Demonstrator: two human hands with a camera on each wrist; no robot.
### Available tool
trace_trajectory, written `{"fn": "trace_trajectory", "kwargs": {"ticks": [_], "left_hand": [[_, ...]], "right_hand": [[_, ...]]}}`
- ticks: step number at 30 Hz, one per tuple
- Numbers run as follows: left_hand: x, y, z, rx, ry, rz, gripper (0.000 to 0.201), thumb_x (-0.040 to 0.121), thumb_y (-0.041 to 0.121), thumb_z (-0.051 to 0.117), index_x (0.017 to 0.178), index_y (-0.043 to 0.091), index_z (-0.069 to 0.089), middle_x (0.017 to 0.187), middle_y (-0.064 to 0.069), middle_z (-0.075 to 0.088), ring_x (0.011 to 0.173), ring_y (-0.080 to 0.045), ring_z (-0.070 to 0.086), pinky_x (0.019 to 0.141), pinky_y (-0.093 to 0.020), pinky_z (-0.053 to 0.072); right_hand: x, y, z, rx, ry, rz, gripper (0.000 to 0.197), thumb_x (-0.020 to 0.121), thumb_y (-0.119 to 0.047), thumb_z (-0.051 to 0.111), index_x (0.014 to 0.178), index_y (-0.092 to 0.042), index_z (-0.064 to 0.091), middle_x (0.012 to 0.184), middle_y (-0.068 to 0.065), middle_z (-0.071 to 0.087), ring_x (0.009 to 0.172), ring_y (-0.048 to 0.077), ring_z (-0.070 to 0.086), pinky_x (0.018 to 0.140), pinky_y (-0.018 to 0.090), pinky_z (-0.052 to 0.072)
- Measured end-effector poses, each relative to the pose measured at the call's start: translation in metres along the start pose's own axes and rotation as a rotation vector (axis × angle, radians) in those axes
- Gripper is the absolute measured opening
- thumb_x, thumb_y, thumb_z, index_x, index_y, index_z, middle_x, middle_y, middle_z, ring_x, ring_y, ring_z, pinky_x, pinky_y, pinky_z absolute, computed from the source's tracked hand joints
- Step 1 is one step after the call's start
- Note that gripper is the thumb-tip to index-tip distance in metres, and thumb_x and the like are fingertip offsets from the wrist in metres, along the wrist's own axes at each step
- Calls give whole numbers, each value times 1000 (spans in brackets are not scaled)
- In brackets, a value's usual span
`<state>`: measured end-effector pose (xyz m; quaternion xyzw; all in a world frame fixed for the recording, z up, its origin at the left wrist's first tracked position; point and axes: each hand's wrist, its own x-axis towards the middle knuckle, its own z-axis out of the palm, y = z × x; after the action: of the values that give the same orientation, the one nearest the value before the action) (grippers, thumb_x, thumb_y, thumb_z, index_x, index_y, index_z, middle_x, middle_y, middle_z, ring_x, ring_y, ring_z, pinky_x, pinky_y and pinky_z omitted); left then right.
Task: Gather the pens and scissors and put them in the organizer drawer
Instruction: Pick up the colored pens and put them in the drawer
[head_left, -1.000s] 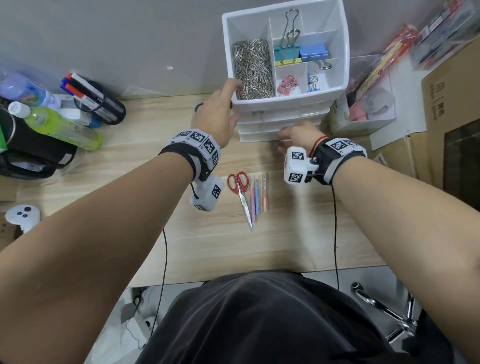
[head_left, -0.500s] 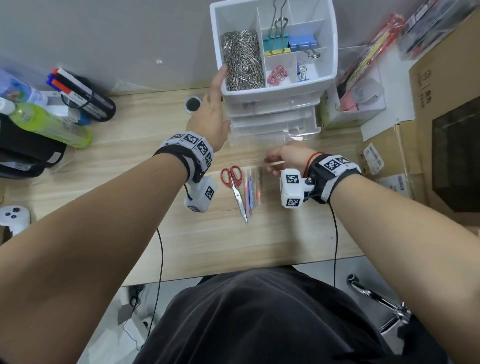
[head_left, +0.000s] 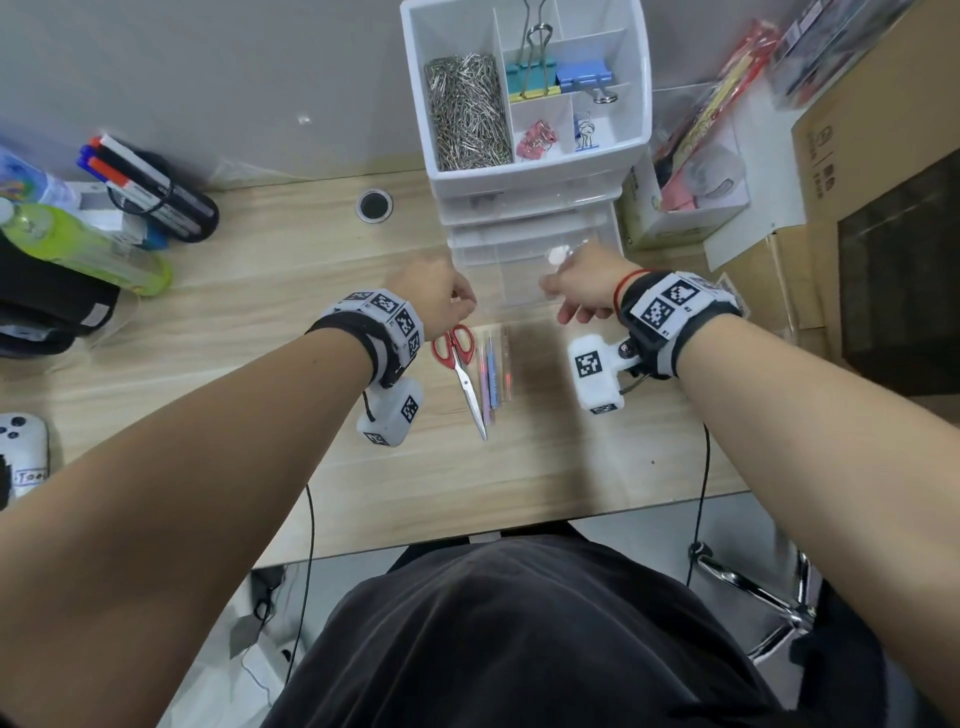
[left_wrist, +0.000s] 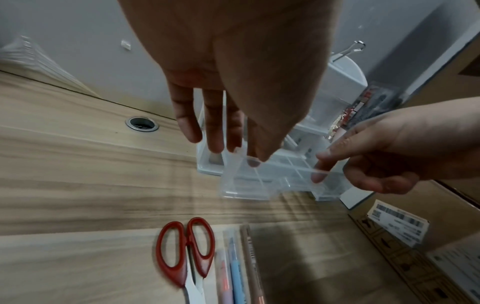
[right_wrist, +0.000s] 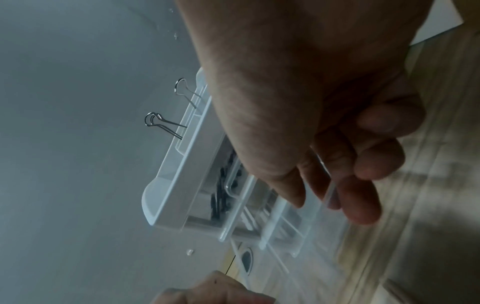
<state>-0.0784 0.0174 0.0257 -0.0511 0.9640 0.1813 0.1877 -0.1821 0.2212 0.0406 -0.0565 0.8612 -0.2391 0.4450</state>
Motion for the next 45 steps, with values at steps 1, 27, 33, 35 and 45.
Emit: {"fn": "trace_trajectory", "kwargs": {"ticks": [1, 27, 33, 35, 45], "left_hand": [[-1, 0, 1, -10, -3, 16, 22, 93, 35, 59, 102, 25, 77, 106, 2, 71, 85, -12, 57, 79, -29, 47], [-18, -17, 101, -201, -189, -259, 20, 96, 28, 48, 95, 13, 62, 88, -7, 65, 88, -29, 61, 75, -35, 48], [-14, -7, 103, -215, -220, -217, 23, 92, 23, 49, 97, 10, 67, 97, -11, 72, 97, -30, 64, 86, -42, 51], [-14, -1, 98, -208, -234, -208, 24, 92, 20, 49, 97, 7, 67, 95, -12, 73, 98, -30, 63, 86, -42, 51], [-18, 26, 67, -755, -511, -233, 50, 91, 54, 58, 104, 7, 70, 100, -7, 72, 84, -17, 73, 72, -29, 60]], "right_hand": [[-1, 2, 1, -14, -6, 6, 34, 96, -29, 55, 113, -1, 62, 72, 9, 74, 44, 16, 51, 36, 19, 35], [24, 30, 139, -302, 93, 72, 74, 69, -48, 81, 120, -7, 45, 111, 8, 60, 103, 29, 62, 71, 31, 40], [31, 38, 132, -456, 90, 23, 36, 82, -23, 70, 114, -7, 60, 113, 12, 66, 104, 31, 64, 69, 29, 43], [28, 42, 124, -519, 49, 4, 37, 83, -22, 70, 115, -6, 61, 113, 13, 65, 104, 33, 64, 69, 29, 43], [-12, 25, 76, -114, -442, -233, 21, 89, -15, 59, 74, -1, 65, 56, 10, 66, 35, 5, 49, 44, 18, 41]]}}
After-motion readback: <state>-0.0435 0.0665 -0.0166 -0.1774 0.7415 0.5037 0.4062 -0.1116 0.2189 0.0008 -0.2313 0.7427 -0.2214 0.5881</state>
